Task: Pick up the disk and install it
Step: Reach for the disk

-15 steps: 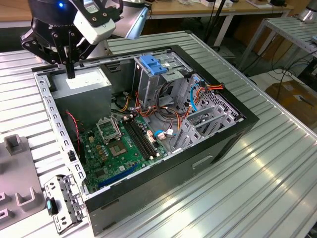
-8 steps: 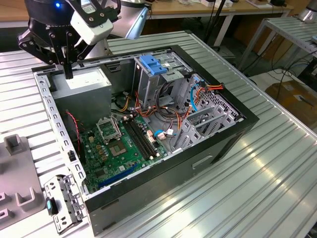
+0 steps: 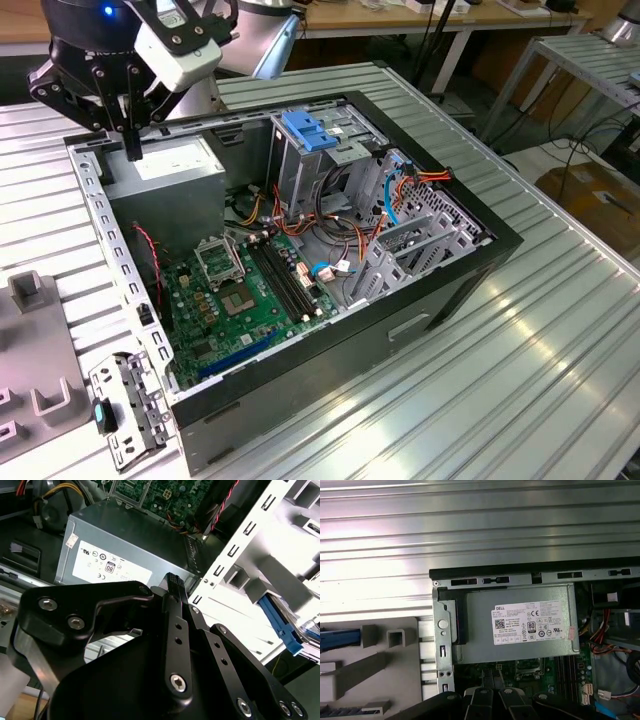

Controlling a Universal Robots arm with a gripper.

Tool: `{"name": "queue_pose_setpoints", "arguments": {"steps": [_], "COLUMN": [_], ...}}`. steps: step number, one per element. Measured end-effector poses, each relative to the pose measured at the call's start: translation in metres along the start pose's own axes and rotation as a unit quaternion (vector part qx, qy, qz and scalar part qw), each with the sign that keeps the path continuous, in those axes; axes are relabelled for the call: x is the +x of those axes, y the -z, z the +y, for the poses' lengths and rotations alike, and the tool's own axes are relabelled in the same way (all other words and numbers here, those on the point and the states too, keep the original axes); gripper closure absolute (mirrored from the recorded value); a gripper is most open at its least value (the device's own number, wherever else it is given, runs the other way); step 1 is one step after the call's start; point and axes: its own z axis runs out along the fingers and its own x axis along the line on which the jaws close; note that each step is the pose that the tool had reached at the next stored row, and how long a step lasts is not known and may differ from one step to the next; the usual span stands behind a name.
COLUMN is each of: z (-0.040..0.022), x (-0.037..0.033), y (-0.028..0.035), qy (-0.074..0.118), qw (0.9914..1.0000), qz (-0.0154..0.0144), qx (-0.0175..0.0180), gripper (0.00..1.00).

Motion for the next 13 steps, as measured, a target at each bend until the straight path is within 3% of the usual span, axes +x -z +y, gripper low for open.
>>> {"name": "queue_pose_setpoints", "arguments": {"steps": [13], "z": [-0.0006], "x": [0.0075], "y": [0.0001], "qy": [0.000], "qw": [1.00000], "qz": [0.0000], "qx": [0.0000], "gripper": [0.89]}}
